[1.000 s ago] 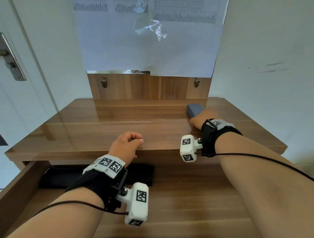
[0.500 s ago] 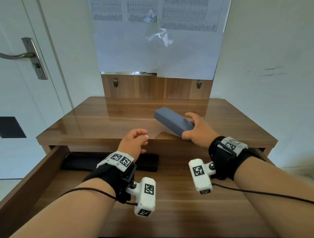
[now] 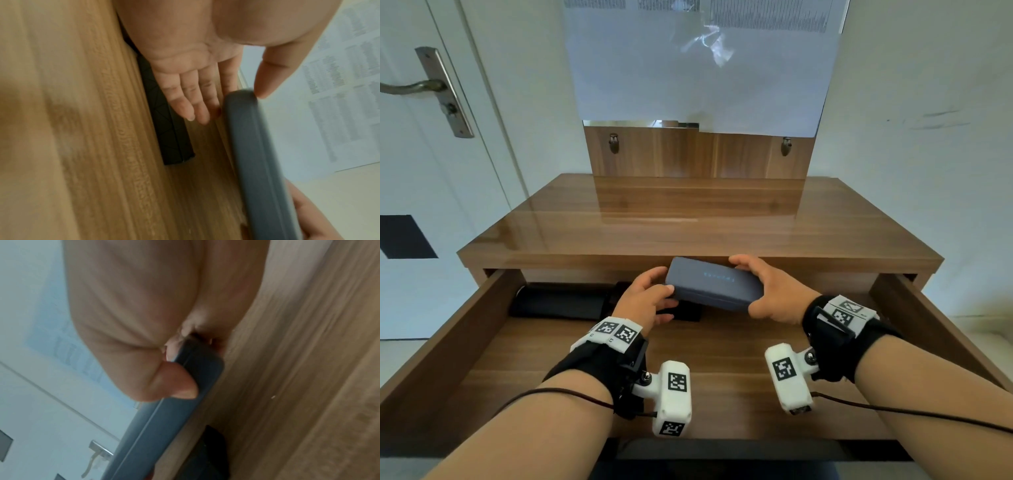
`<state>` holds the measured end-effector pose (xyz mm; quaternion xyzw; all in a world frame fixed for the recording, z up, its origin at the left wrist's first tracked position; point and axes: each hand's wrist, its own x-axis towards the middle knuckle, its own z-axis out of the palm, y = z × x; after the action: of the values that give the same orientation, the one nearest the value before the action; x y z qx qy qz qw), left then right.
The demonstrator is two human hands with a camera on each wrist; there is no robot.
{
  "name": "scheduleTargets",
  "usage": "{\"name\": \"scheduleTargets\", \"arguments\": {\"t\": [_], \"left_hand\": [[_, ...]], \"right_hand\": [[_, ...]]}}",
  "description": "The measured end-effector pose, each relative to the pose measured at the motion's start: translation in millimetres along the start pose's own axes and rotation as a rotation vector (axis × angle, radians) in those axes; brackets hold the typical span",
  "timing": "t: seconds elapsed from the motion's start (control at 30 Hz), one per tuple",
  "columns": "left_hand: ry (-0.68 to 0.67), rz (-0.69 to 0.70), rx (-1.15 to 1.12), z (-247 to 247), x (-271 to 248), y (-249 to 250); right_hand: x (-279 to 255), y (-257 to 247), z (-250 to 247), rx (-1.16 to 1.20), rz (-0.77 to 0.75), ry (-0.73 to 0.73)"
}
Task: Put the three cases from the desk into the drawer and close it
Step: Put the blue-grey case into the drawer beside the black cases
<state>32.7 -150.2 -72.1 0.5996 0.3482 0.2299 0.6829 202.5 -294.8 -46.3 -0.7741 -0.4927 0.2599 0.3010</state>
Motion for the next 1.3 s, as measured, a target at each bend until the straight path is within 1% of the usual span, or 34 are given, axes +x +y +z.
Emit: {"name": "scheduleTargets", "arguments": {"t": [0.1,0.27,0.53,0.8,0.9,1.07,1.2,1.3], "left_hand": [[-0.033,-0.035,0.059,1.7,0.7,-7.9],[-0.117,-0.152,0.071,11.7,1.6,-15.6],[-0.086,-0.230,0.094,6.0,7.6,-24.4],[-0.105,-0.231,0.122,9.1,5.5,-28.7],[-0.106,-0.244,0.111,10.5,4.1,-27.9],[-0.094,-0.249,0.079,10.3,4.2,-29.6],[-0.104,-0.234,0.088,11.5,4.4,-28.4],[-0.143,-0.215,0.117,11.2,4.0,-27.7]], "right_hand": [[1.1,12.9,5.8,-0.018,0.072,-0.025],[6.9,29.2,3.5,-0.070,0.127,0.015],[9.7,45.1,1.4,0.025,0.178,0.078],[10.3,68.6,-10.1,-0.007,0.238,0.121],[9.2,72.8,-9.2,-0.048,0.258,0.110],[11.7,67.4,1.5,-0.241,0.224,0.094],[12.2,63.3,5.6,-0.255,0.209,0.065],[13.3,64.3,7.1,-0.274,0.231,0.111]]}}
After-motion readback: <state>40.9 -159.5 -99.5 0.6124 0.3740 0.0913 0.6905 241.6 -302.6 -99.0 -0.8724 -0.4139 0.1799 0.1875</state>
